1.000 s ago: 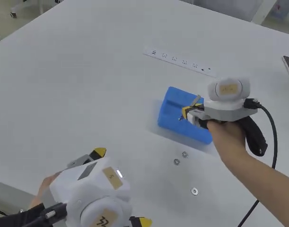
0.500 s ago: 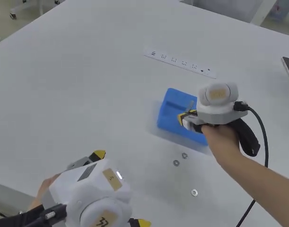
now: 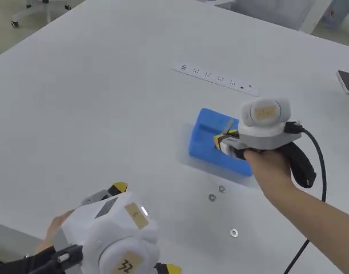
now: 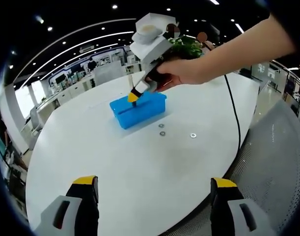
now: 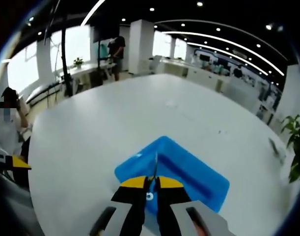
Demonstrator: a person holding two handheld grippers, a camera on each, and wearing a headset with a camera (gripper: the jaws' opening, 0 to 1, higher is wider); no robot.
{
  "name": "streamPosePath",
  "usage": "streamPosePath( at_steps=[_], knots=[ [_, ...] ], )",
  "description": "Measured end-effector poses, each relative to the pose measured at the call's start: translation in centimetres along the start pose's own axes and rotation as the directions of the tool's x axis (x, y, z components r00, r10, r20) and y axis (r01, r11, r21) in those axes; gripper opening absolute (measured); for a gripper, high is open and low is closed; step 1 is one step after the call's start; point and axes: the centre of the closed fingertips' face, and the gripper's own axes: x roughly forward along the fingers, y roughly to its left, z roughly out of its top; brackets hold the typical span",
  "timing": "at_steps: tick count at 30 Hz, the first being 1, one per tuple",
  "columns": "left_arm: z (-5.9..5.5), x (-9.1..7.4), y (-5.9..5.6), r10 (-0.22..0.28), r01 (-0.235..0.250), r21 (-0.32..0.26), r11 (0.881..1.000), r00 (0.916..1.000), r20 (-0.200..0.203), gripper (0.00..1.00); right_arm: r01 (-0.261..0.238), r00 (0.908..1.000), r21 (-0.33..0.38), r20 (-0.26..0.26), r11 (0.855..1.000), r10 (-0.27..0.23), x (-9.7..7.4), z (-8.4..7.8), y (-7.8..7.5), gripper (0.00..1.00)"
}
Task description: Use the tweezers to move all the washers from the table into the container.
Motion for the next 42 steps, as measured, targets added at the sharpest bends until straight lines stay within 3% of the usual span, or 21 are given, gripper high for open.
streamPosePath(
  at_steps=[2,8,15,22,27,35,42],
  knots=[
    [0.0,0.0,0.0,0.0,0.0,0.0,1.0,1.0,0.002,0.97,0.003,0.9985,0.012,0.055,1.0,-0.004,-1.1,1.3,-0.1,0.03],
    [0.1,0.0,0.0,0.002,-0.002,0.002,1.0,1.0,0.006,0.97,-0.018,0.9877,0.061,0.156,0.998,0.008,-4.6,3.8,0.0,0.03],
    [0.2,-0.1,0.0,0.0,0.0,0.0,1.0,0.9999,0.011,0.97,-0.059,0.9776,0.076,0.206,0.995,0.042,-7.5,4.2,1.6,0.03],
    [0.3,-0.1,0.1,0.004,-0.004,-0.003,1.0,0.9998,0.02,0.97,-0.076,0.9821,0.007,0.173,0.997,0.074,-9.0,2.3,3.7,0.04],
    [0.4,-0.2,0.2,0.008,-0.007,-0.004,1.0,0.9997,0.023,0.97,-0.096,0.9842,0.037,0.153,0.995,0.089,-9.3,0.2,5.3,0.04],
    [0.4,-0.2,0.3,0.014,-0.014,-0.007,1.0,0.9996,0.026,0.96,-0.095,0.9921,0.096,0.092,0.991,0.086,-8.0,-3.4,5.5,0.04],
    [0.3,-0.1,0.3,0.015,-0.015,-0.002,1.0,0.9997,0.017,0.96,-0.096,0.9945,0.131,0.055,0.987,0.089,-6.8,-5.3,4.8,0.04]
  ],
)
